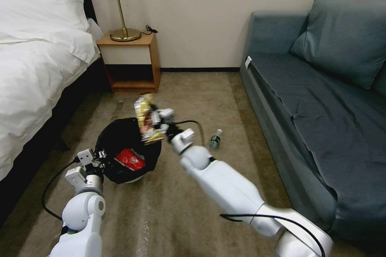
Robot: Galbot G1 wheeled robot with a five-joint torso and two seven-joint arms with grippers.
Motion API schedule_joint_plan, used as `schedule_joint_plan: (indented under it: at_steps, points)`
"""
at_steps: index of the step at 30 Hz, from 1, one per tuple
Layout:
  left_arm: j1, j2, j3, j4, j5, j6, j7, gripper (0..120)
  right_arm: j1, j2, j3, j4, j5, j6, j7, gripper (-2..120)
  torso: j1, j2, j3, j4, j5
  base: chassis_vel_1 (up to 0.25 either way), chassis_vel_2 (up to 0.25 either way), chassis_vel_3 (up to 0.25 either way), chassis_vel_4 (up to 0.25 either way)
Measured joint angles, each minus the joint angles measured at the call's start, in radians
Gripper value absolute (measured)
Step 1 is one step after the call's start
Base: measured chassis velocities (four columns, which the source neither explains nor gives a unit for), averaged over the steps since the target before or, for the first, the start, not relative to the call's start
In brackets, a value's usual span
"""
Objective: Pick up the trash bin, then pick up the garbage on the floor and place it into the trash bin.
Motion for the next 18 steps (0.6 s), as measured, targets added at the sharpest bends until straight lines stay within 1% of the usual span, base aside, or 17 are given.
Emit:
schedule_joint_plan:
  at_steps: [1,2,3,4,5,7,8,10,18]
  points:
    - [0.001,-0.004,0.003,-0.007,0.004,0.0,-0.001,4,0.0,0.012,-0.033,-0.013,-0.006,0.002,-0.001,0,0.0,0.0,0.0,0.0,0.0,0.0,0.0,0.0,0.0]
    - [0.001,-0.004,0.003,-0.007,0.004,0.0,-0.001,4,0.0,0.012,-0.033,-0.013,-0.006,0.002,-0.001,0,0.0,0.0,0.0,0.0,0.0,0.0,0.0,0.0,0.0]
    - [0.004,-0.008,0.007,-0.015,0.009,0.001,-0.001,4,0.0,0.023,-0.054,-0.045,-0.02,0.011,-0.006,0,0.0,0.0,0.0,0.0001,0.0001,0.0,0.0,0.0,0.0]
    - [0.008,-0.012,0.008,-0.021,0.015,0.001,-0.002,4,-0.002,0.034,-0.059,-0.081,-0.034,0.021,-0.013,0,0.0,0.0,0.0,-0.0003,0.0,0.0,0.0,0.0,0.0]
    - [0.008,-0.012,0.008,-0.021,0.015,0.001,-0.002,4,-0.002,0.034,-0.059,-0.081,-0.034,0.021,-0.013,0,0.0,0.0,0.0,-0.0003,0.0,0.0,0.0,0.0,0.0]
    - [0.025,-0.024,0.015,-0.039,0.029,0.001,-0.002,4,-0.02,0.076,-0.038,-0.195,-0.074,0.058,-0.042,0,0.0,0.0,0.0,0.0,0.0001,0.0,0.0,0.0,0.0]
    - [0.025,-0.024,0.015,-0.039,0.029,0.001,-0.002,4,-0.02,0.076,-0.038,-0.195,-0.074,0.058,-0.042,0,0.0,0.0,0.0,0.0,0.0001,0.0,0.0,0.0,0.0]
    - [0.036,-0.026,0.016,-0.052,0.031,0.001,-0.002,4,-0.025,0.086,-0.013,-0.238,-0.069,0.058,-0.051,0,0.0,0.0,0.0,-0.0002,0.0,0.0,0.0,0.0,0.0]
    - [0.046,-0.03,0.015,-0.059,0.033,0.001,-0.002,4,-0.01,0.082,0.0,-0.257,-0.066,0.042,-0.068,0,0.0,0.0,0.0,-0.0004,0.0002,0.0,0.0,0.0,0.0]
